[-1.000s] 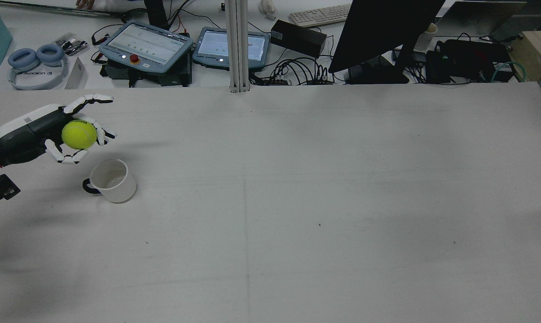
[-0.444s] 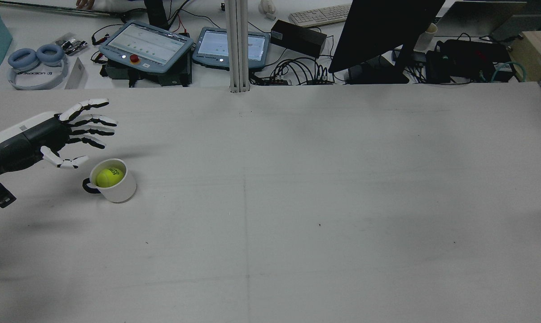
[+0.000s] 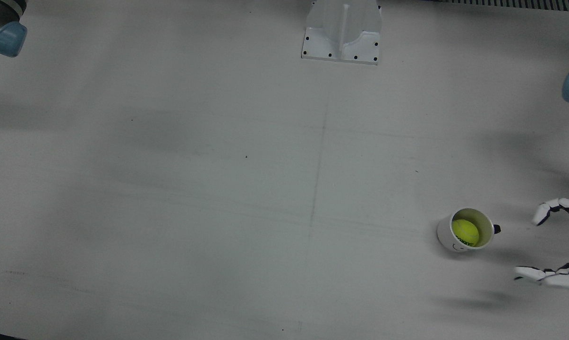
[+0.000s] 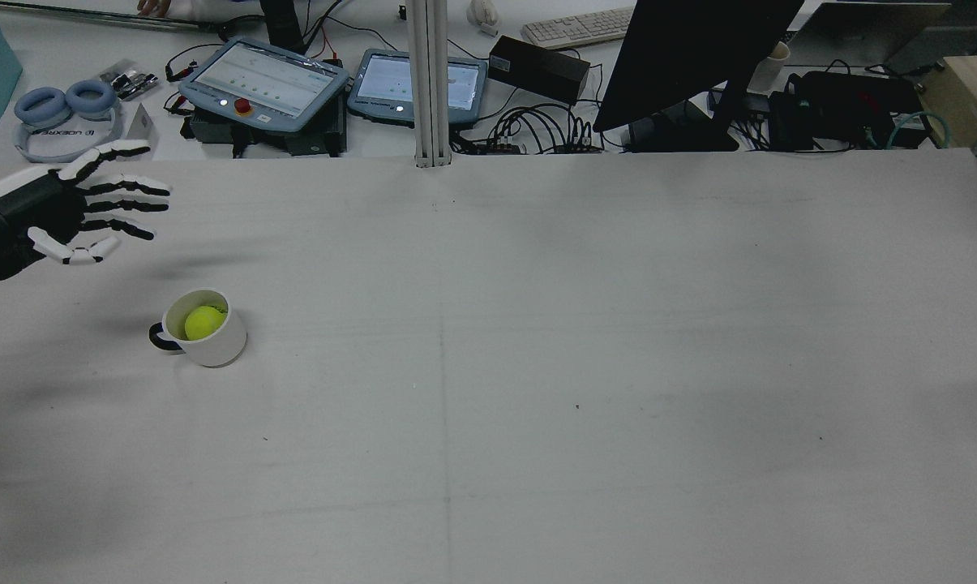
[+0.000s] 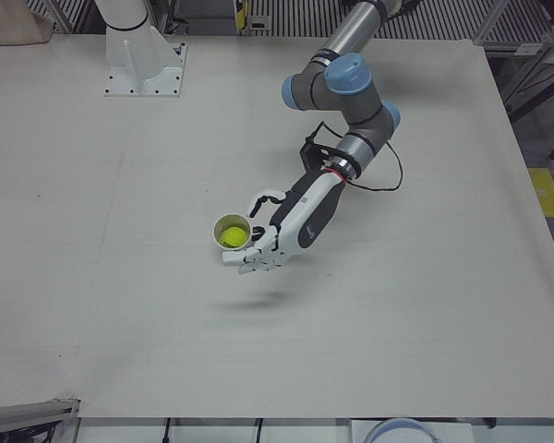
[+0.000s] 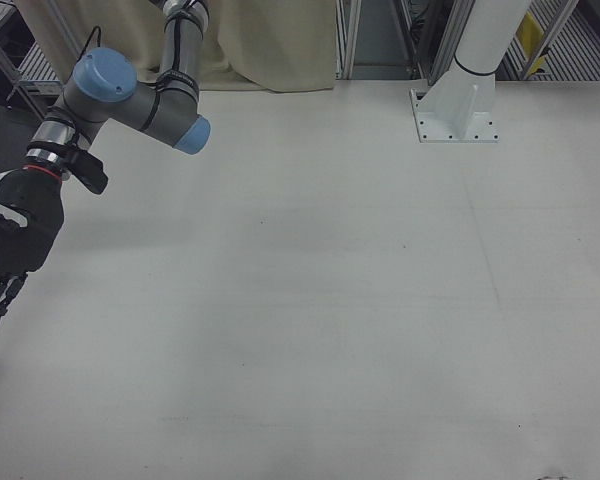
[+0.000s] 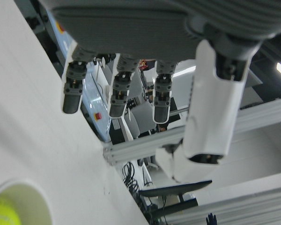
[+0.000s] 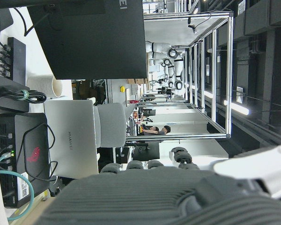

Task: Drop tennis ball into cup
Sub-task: 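Withdraw the open left hand away from the mug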

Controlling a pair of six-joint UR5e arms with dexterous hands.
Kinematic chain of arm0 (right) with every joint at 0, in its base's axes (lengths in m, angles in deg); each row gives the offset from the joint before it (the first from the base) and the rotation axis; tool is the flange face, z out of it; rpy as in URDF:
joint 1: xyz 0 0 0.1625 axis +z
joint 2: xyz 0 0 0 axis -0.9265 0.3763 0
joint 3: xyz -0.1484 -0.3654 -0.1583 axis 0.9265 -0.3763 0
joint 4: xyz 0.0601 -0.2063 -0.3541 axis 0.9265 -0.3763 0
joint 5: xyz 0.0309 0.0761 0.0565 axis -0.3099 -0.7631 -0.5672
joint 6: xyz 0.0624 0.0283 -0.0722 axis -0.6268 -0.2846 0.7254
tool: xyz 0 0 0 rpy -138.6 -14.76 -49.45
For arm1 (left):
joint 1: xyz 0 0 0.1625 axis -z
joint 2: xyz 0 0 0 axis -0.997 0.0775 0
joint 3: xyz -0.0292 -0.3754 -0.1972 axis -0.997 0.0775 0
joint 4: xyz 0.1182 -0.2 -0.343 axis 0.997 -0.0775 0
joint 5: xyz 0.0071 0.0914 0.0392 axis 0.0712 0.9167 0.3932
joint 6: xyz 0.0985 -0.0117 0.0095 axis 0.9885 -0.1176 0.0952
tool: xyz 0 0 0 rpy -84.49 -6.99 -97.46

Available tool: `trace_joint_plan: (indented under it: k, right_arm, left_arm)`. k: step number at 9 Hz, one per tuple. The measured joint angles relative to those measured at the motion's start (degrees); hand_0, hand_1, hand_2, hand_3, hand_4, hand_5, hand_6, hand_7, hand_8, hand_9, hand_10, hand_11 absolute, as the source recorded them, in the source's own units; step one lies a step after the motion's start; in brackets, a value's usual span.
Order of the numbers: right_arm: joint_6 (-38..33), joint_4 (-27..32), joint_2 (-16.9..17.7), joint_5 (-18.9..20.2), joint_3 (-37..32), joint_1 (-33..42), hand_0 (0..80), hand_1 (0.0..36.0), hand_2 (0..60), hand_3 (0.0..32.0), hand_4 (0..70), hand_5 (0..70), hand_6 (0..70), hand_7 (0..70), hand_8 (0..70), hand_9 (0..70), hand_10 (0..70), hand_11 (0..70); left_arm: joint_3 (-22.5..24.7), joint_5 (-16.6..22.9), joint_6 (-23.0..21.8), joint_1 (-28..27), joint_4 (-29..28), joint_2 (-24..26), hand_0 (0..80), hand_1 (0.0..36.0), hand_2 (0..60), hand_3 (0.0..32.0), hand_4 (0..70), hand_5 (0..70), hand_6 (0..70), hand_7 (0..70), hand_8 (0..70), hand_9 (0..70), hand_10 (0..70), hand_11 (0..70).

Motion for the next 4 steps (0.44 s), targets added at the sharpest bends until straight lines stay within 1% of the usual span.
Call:
trace_joint_plan:
  k: [1, 2, 3, 4]
  right_arm:
    - [0.00, 0.00, 0.00, 0.00, 0.00, 0.00, 0.0, 0.0, 0.0, 0.0, 0.0, 0.0, 0.0, 0.0, 0.0, 0.0, 0.0, 0.0]
    - [0.00, 0.00, 0.00, 0.00, 0.01, 0.00, 0.0, 0.0, 0.0, 0.0, 0.0, 0.0, 0.0, 0.0, 0.0, 0.0, 0.0, 0.0]
    - [0.00, 0.00, 0.00, 0.00, 0.02, 0.00, 0.0, 0.0, 0.0, 0.0, 0.0, 0.0, 0.0, 0.0, 0.0, 0.0, 0.0, 0.0]
    - [0.00, 0.00, 0.00, 0.00, 0.02, 0.00, 0.0, 0.0, 0.0, 0.0, 0.0, 0.0, 0.0, 0.0, 0.0, 0.0, 0.0, 0.0]
  left_arm:
    - [-2.31, -0.64, -2.11, 5.49, 2.67, 2.95, 80.0, 36.0, 53.5, 32.0, 0.0, 25.3, 41.6, 25.1, 29.1, 15.0, 18.9, 31.3]
    - [-5.16, -0.73, -3.44, 10.03, 5.33, 6.69, 80.0, 36.0, 55.2, 32.0, 0.5, 26.6, 45.4, 25.6, 30.1, 15.4, 19.2, 31.8]
    - [-8.24, -0.59, -4.25, 12.97, 7.22, 10.28, 80.0, 36.0, 53.3, 32.0, 0.8, 24.4, 33.8, 28.3, 28.0, 16.3, 19.6, 32.4]
    - [-10.87, -0.44, -4.71, 14.57, 8.23, 13.10, 80.0, 36.0, 50.9, 32.0, 0.0, 23.0, 26.4, 29.4, 26.7, 16.7, 19.9, 32.8]
